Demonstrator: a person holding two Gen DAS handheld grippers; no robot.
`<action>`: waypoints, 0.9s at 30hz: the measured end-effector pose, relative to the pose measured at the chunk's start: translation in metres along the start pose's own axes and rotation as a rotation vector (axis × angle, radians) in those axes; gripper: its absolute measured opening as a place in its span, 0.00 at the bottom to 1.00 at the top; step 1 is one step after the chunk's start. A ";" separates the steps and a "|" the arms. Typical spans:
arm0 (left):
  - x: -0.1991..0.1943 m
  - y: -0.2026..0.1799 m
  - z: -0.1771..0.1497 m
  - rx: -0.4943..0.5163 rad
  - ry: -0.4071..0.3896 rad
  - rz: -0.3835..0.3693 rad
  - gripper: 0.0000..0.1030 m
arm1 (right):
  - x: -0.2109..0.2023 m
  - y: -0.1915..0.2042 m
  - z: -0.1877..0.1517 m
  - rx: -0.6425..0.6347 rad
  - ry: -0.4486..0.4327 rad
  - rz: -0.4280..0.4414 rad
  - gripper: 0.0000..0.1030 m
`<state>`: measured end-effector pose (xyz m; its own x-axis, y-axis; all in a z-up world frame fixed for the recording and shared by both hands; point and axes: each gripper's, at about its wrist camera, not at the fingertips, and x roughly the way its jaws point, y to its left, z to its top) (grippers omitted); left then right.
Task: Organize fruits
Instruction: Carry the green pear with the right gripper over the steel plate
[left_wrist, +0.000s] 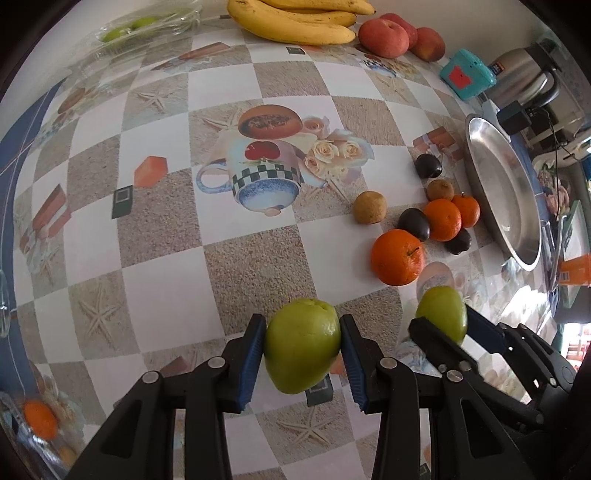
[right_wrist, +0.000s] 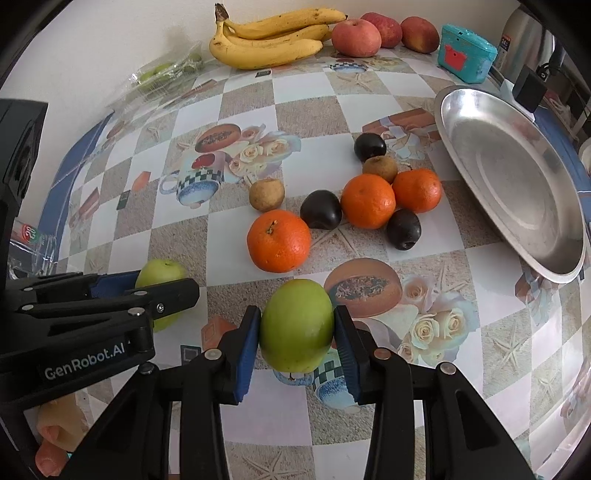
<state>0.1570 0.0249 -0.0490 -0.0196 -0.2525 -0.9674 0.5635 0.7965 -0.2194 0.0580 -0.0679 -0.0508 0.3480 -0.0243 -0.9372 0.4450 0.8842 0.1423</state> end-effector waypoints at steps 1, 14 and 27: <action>-0.005 0.000 -0.001 -0.007 0.000 -0.003 0.42 | -0.003 -0.001 0.001 0.004 -0.007 0.003 0.41; -0.047 -0.025 0.012 -0.083 -0.056 0.007 0.42 | -0.041 -0.029 0.022 0.061 -0.066 0.022 0.41; -0.044 -0.091 0.054 -0.111 -0.105 -0.018 0.42 | -0.063 -0.097 0.060 0.196 -0.130 -0.007 0.41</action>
<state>0.1510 -0.0654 0.0207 0.0611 -0.3183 -0.9460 0.4685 0.8460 -0.2544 0.0425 -0.1804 0.0132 0.4423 -0.1010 -0.8912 0.5947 0.7768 0.2071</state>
